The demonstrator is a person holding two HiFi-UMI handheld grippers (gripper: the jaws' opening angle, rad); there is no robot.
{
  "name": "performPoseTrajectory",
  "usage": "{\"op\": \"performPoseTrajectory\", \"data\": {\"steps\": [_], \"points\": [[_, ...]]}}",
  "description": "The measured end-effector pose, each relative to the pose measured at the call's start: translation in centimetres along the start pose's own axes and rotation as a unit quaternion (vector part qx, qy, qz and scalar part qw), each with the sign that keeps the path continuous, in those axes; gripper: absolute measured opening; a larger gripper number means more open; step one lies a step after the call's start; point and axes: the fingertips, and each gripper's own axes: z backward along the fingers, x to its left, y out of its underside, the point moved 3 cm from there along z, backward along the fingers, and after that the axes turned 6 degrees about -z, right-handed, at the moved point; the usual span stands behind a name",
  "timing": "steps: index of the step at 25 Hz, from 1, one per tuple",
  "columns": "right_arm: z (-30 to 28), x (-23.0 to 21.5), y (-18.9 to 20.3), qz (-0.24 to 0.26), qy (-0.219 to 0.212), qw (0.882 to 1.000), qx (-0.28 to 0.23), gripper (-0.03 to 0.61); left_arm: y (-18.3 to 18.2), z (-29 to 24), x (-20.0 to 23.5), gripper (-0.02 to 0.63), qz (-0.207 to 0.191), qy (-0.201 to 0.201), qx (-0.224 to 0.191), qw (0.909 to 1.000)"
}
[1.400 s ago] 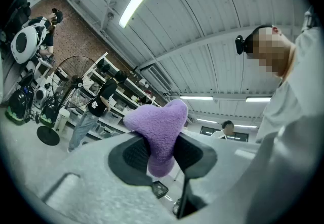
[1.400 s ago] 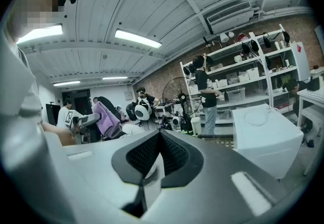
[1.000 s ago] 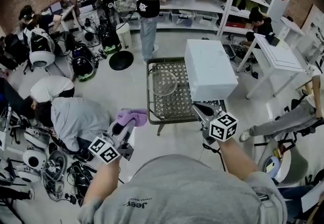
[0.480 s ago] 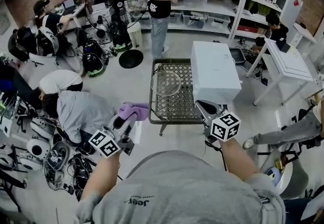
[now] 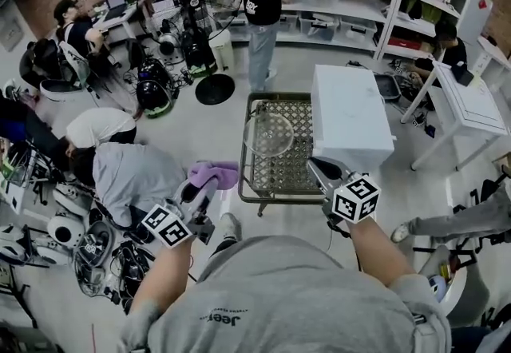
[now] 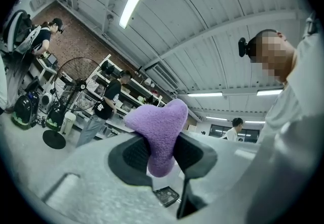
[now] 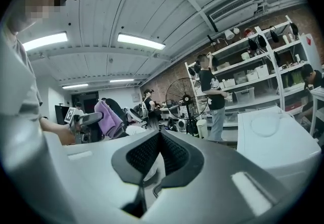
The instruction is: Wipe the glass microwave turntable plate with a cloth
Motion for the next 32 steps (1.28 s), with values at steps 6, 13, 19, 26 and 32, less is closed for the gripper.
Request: {"op": "performPoseTrajectory", "data": {"steps": [6,13,19,26,32], "points": [[-8.3,-2.2,0.2,0.009,0.036,0.999,0.011,0.008,0.3,-4.8,10.1,0.11,0.022,0.055,0.008,0.9982],[-19.3,-8.0,0.9,-0.011,0.145,0.989,0.032,0.006,-1.3,-12.6,24.3,0.11,0.04,0.132,0.069,0.988],[-24.2,-14.1,4.4,-0.036,0.217,0.972,0.082,0.008,1.1,-18.6,30.4,0.11,0.03,0.183,0.134,0.9735],[-23.6,-21.8,12.8,-0.066,0.258,0.953,0.142,0.006,8.3,-25.7,29.6,0.11,0.033,0.186,0.174,0.9665],[-23.4,-24.6,20.1,-0.077,0.287,0.931,0.211,0.006,14.6,-29.1,29.7,0.11,0.053,0.172,0.203,0.9627]]}}
